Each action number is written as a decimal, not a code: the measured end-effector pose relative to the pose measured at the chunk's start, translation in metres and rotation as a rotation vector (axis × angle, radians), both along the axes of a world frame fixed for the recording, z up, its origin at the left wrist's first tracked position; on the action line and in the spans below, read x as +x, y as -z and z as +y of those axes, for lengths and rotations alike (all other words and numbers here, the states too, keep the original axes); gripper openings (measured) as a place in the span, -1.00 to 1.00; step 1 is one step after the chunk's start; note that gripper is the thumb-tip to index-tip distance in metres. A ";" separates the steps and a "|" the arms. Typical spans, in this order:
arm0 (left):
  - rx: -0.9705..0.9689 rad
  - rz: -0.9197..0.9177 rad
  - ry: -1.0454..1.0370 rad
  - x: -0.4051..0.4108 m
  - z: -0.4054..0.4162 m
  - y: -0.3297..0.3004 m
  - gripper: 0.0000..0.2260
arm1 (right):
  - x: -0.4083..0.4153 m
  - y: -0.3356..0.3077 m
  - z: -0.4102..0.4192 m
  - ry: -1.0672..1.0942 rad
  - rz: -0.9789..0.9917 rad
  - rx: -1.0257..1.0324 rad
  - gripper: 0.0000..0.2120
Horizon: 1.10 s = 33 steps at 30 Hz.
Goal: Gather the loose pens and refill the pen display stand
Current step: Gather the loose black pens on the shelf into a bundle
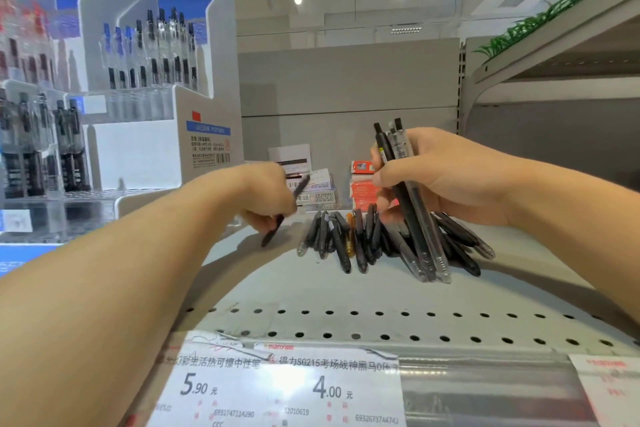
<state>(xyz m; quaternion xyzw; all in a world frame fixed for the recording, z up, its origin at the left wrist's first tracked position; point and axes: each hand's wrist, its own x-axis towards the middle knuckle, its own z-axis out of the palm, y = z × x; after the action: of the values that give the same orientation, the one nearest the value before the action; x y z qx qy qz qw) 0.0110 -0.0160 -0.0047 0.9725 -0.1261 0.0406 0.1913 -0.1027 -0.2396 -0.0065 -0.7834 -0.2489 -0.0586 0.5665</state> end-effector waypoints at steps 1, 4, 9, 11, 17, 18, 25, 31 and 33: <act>-0.107 -0.021 0.030 -0.005 0.004 -0.006 -0.90 | 0.000 0.000 0.000 -0.002 0.016 0.008 -0.82; -0.472 -0.031 0.258 -0.027 0.007 -0.019 -0.91 | -0.002 -0.002 -0.001 -0.044 0.076 0.043 -0.86; -0.493 0.004 0.587 -0.066 -0.012 -0.019 -0.89 | -0.002 -0.006 -0.002 -0.040 0.065 0.211 -0.88; -0.347 -0.003 0.616 -0.073 -0.022 -0.014 -0.87 | -0.002 -0.008 -0.004 -0.012 0.032 0.204 -0.92; -0.252 -0.088 0.645 -0.086 -0.039 -0.009 -0.72 | -0.005 -0.011 -0.006 -0.010 0.032 0.124 -0.80; -0.232 -0.099 0.644 -0.087 -0.040 -0.009 -0.71 | -0.006 -0.010 -0.005 -0.026 0.025 0.108 -0.81; -0.156 -0.150 0.645 -0.086 -0.038 -0.010 -0.81 | -0.003 -0.006 0.000 -0.050 -0.003 0.058 -0.92; -0.097 -0.213 0.399 -0.054 -0.024 -0.012 -0.82 | -0.004 -0.002 0.010 -0.052 0.007 0.009 -0.82; 0.051 -0.217 0.247 -0.031 -0.016 -0.005 -0.83 | -0.004 -0.001 0.010 -0.078 0.038 0.056 -0.82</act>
<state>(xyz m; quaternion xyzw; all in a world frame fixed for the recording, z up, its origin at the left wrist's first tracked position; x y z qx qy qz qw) -0.0198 -0.0324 0.0008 0.9441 -0.2657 0.1185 0.1551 -0.1062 -0.2291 -0.0054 -0.7578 -0.2667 -0.0284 0.5948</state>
